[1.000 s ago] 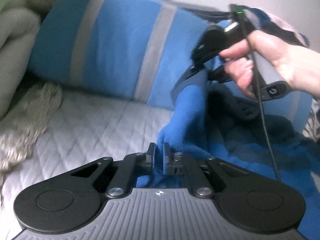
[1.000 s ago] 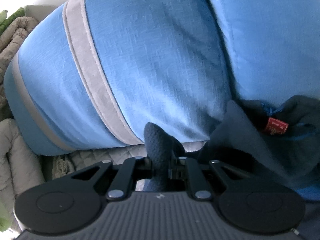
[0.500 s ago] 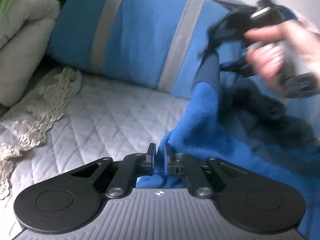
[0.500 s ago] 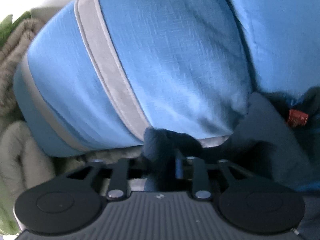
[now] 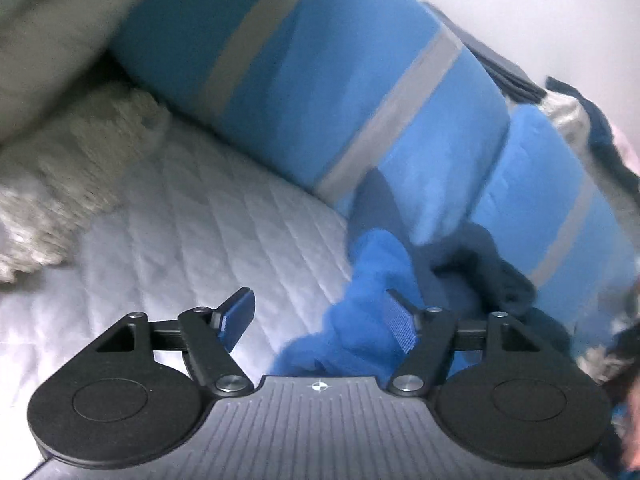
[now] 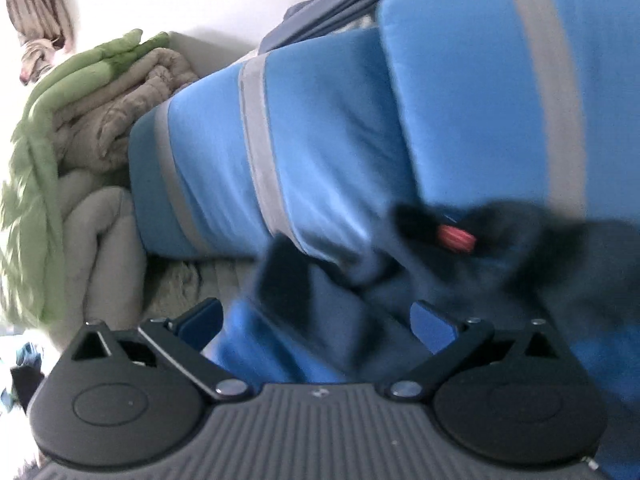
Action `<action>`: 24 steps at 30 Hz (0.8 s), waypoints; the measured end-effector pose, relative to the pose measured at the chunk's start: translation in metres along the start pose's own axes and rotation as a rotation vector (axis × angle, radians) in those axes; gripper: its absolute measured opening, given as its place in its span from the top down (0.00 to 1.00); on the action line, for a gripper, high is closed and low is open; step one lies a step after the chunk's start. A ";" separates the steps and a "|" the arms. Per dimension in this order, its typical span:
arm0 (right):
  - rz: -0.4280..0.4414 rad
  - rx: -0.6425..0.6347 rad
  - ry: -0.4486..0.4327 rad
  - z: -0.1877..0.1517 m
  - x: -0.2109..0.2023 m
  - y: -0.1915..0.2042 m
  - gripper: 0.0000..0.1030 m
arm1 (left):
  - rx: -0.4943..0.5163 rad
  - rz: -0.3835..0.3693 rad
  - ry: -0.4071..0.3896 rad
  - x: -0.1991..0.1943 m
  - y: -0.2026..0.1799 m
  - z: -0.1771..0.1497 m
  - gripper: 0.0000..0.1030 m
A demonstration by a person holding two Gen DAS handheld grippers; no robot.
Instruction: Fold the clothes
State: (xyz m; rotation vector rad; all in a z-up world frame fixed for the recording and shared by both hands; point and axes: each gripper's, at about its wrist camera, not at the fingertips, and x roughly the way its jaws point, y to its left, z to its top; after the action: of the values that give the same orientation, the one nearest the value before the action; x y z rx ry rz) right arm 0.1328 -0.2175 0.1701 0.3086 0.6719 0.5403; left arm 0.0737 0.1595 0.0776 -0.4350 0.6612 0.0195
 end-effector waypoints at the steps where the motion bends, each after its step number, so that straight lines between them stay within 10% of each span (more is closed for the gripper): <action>1: 0.003 0.011 -0.010 -0.015 -0.013 -0.011 0.00 | 0.001 -0.012 0.020 0.004 0.000 0.001 0.32; 10: 0.019 0.384 -0.040 -0.113 -0.077 -0.127 0.00 | 0.087 -0.090 0.198 0.044 -0.014 -0.004 0.33; 15: 0.030 0.364 -0.089 -0.119 -0.113 -0.148 0.00 | 0.080 -0.044 0.261 0.062 -0.019 -0.007 0.75; 24: -0.073 0.482 -0.108 -0.128 -0.125 -0.190 0.00 | 0.037 -0.006 0.206 0.079 -0.003 0.007 0.82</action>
State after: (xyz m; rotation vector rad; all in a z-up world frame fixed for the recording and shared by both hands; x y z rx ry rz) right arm 0.0372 -0.4311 0.0555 0.7565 0.7006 0.2829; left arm 0.1409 0.1500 0.0361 -0.4066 0.8615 -0.0436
